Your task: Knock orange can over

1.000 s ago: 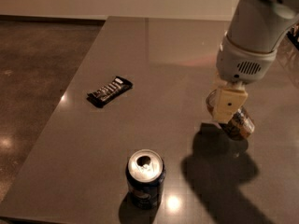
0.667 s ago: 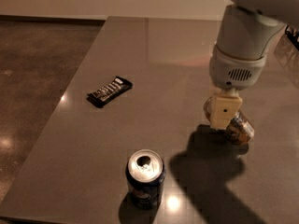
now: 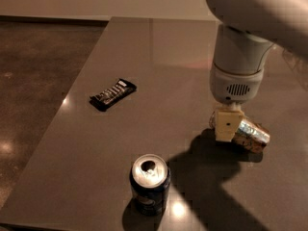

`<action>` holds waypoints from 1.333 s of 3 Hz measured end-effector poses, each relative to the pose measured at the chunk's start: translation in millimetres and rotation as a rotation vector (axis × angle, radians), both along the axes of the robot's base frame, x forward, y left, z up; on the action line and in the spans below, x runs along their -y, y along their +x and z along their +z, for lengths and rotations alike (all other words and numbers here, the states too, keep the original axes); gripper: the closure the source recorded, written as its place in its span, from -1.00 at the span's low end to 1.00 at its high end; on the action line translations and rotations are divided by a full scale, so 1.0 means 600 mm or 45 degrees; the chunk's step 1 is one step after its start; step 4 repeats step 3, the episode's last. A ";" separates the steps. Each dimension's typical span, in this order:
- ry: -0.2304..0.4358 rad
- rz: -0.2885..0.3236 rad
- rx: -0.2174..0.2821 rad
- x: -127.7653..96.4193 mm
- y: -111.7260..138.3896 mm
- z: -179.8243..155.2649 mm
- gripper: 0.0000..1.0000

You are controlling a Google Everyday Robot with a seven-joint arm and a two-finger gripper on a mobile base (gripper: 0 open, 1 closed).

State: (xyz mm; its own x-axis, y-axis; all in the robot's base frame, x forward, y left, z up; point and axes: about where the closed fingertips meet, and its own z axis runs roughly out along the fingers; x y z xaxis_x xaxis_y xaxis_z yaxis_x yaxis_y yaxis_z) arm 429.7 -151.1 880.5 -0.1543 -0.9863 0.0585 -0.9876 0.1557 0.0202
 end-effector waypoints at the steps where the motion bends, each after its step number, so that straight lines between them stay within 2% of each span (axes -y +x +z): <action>1: 0.019 0.002 0.034 -0.006 0.011 0.000 -0.86; 2: 0.033 0.003 0.060 -0.011 0.020 -0.001 -1.00; 4: 0.033 0.003 0.061 -0.011 0.020 -0.001 -1.00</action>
Offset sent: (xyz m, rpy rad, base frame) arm 0.0062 0.0033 -0.0003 0.0139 -0.0247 0.0013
